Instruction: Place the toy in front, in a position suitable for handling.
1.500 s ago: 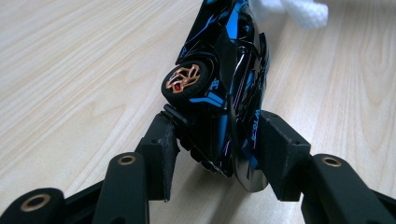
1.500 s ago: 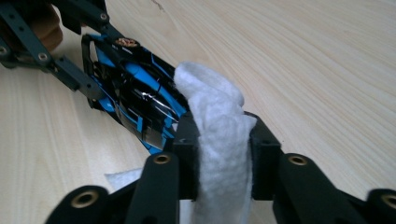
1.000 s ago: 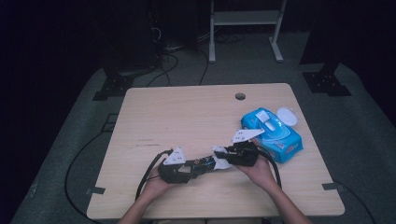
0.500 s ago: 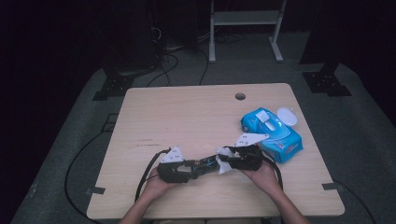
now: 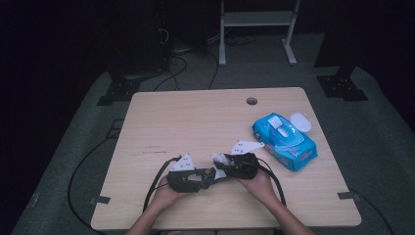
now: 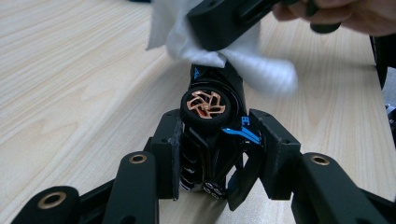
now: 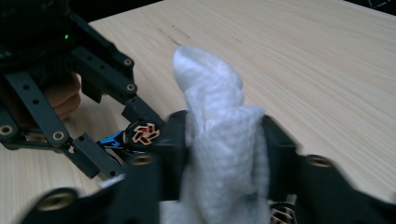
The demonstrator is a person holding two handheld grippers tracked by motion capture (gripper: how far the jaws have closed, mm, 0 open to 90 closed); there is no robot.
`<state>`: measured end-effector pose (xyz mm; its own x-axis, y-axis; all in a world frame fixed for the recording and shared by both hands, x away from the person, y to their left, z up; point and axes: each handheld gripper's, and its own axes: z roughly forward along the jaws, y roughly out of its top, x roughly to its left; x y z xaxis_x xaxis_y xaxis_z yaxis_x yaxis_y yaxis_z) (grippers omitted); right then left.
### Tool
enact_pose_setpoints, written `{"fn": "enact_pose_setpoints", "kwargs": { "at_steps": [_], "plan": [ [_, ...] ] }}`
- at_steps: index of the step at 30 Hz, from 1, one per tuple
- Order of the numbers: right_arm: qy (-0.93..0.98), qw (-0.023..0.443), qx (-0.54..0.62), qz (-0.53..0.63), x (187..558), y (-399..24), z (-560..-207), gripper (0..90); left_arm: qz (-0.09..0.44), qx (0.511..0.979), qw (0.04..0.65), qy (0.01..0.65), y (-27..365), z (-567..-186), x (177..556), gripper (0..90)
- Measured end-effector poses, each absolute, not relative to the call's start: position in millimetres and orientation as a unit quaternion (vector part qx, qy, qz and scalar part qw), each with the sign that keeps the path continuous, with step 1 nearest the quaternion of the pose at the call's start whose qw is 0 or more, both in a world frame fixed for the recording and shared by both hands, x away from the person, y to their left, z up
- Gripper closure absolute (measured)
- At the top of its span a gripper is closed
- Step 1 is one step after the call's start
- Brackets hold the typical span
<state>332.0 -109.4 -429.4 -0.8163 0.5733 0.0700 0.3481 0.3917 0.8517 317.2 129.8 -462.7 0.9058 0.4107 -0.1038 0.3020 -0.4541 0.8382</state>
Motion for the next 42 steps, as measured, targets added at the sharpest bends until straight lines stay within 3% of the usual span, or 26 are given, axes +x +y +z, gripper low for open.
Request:
{"fn": "enact_pose_setpoints", "kwargs": {
  "at_steps": [3, 6, 12, 18, 22, 29, 35, 39, 42],
  "plan": [
    [0.821, 0.114, 0.282, 0.482, 332, -118, -424, 48.3, 0.058, 0.852, 0.476, 0.209, 129, -463, 317, 55.8],
    [0.817, 0.117, 0.279, 0.490, 328, -127, -419, 51.1, 0.057, 0.851, 0.478, 0.212, 130, -463, 317, 55.8],
    [0.826, 0.129, 0.270, 0.478, 323, -123, -422, 70.9, 0.059, 0.849, 0.481, 0.210, 128, -461, 317, 55.8],
    [0.838, 0.143, 0.239, 0.469, 316, -107, -428, 77.8, 0.061, 0.850, 0.479, 0.210, 128, -463, 318, 55.0],
    [0.835, 0.142, 0.252, 0.468, 319, -113, -426, 79.5, 0.067, 0.853, 0.476, 0.203, 127, -462, 317, 57.8],
    [0.832, 0.074, 0.235, 0.496, 316, -90, -427, 80.0, 0.073, 0.854, 0.475, 0.198, 126, -462, 316, 58.0],
    [0.839, 0.133, 0.249, 0.465, 321, -101, -426, 80.2, 0.074, 0.854, 0.476, 0.197, 126, -462, 316, 58.3],
    [0.830, 0.114, 0.267, 0.476, 322, -107, -427, 80.4, 0.074, 0.854, 0.477, 0.196, 124, -462, 316, 58.2],
    [0.833, 0.080, 0.241, 0.492, 316, -89, -429, 80.2, 0.073, 0.854, 0.476, 0.195, 124, -462, 315, 58.2]
  ]
}}
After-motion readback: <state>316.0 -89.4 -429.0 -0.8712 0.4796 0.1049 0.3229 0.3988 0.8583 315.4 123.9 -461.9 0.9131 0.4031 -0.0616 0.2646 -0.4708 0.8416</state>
